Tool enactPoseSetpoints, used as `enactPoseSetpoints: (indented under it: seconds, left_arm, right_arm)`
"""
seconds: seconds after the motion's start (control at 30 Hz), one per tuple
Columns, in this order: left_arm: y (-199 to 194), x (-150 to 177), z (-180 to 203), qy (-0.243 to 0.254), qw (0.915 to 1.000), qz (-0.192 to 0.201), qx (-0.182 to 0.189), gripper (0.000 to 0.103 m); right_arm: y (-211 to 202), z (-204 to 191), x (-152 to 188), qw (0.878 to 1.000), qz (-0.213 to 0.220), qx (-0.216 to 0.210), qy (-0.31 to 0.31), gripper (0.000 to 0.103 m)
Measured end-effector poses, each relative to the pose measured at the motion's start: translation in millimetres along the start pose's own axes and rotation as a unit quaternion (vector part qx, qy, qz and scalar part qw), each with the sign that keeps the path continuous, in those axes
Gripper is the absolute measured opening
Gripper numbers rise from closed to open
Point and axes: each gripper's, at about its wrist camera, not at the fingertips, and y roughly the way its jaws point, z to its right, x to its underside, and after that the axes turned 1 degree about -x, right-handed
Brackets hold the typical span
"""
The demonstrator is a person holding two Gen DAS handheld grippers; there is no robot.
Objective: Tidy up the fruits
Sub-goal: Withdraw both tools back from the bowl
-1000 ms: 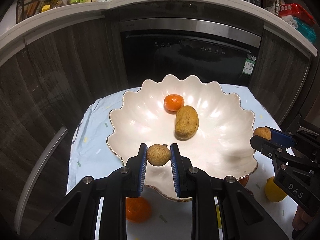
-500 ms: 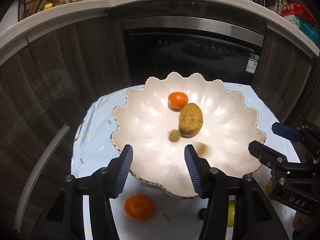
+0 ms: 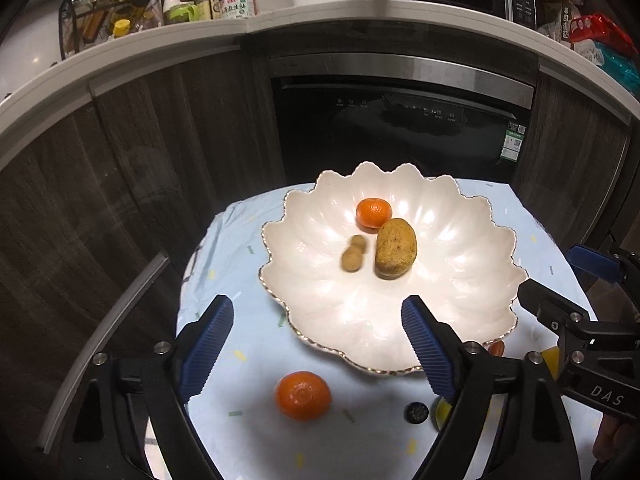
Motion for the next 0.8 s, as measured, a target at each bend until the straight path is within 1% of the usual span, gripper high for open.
enactPoseSetpoints:
  seconds: [0.17,0.63,0.8]
  left_arm:
    - [-15.1,2.0,-1.3,-0.002,1.0000,0.007,0.000,0.089]
    - [-54.7,12.0,-2.3,-0.002,0.9996,0.028,-0.005,0.089]
    - [-67.1,16.8,-2.8,-0.004,0.9994,0.033,-0.007,0.089]
  right_arm:
    - [-15.1,-1.0,0.9,1.000,0.009,0.004,0.003,0.080]
    - [-54.5,-3.0,7.2,0.999,0.033,0.015,0.005,0.080]
    - [-64.6,-0.8,9.6,0.999,0.038,0.017,0.016,0.080]
